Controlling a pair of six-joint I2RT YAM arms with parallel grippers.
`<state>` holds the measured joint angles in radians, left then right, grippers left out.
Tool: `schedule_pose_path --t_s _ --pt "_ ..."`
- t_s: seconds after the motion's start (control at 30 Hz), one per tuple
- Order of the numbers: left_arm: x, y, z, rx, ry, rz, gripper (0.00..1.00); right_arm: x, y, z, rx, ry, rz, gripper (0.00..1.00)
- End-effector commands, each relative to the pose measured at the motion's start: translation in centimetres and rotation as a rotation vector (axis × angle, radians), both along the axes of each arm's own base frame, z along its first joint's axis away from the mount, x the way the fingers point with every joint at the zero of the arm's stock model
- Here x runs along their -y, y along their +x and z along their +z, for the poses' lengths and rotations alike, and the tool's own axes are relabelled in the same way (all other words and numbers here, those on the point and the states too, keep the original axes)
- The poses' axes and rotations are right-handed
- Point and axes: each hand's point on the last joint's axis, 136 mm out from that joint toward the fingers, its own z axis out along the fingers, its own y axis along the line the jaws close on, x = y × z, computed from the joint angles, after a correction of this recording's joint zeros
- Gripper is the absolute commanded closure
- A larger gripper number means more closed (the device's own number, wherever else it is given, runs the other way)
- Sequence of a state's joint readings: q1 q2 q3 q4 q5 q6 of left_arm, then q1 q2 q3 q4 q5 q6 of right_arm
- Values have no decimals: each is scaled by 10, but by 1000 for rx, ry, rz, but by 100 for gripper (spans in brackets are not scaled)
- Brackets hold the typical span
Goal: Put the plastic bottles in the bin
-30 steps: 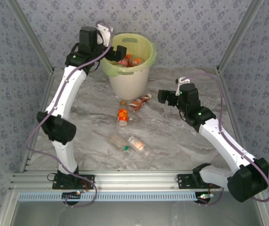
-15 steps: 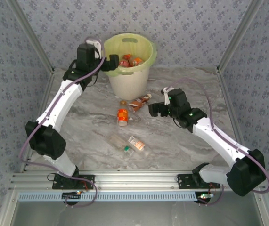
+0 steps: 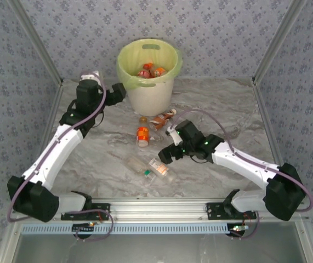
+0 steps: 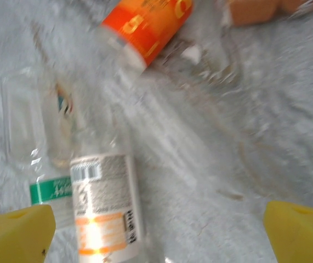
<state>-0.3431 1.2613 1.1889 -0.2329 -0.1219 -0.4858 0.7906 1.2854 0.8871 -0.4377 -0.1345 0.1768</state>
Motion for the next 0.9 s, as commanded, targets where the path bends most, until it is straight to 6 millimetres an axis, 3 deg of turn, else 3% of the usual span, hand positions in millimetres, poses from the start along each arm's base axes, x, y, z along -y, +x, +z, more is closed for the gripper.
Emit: schedule_pose_path --t_s 0.0,0.23,0.37,0.57,0.87 --pt "-25 -11 -14 -30 -17 98 1 6 -24 -28 -42 -133 58 0" --pt "-53 -27 -41 -102 -10 180 1 -16 -36 -57 -67 -204 111 9" --pt "-60 -29 -48 -114 -20 201 1 -24 -40 -72 -91 -238 124 10" --pt "-61 -28 -51 -122 -10 202 1 -10 -26 -88 -92 -339 30 22" --pt "-63 -27 -60 -150 0 206 0 8 -8 -105 -112 -405 -100 22"
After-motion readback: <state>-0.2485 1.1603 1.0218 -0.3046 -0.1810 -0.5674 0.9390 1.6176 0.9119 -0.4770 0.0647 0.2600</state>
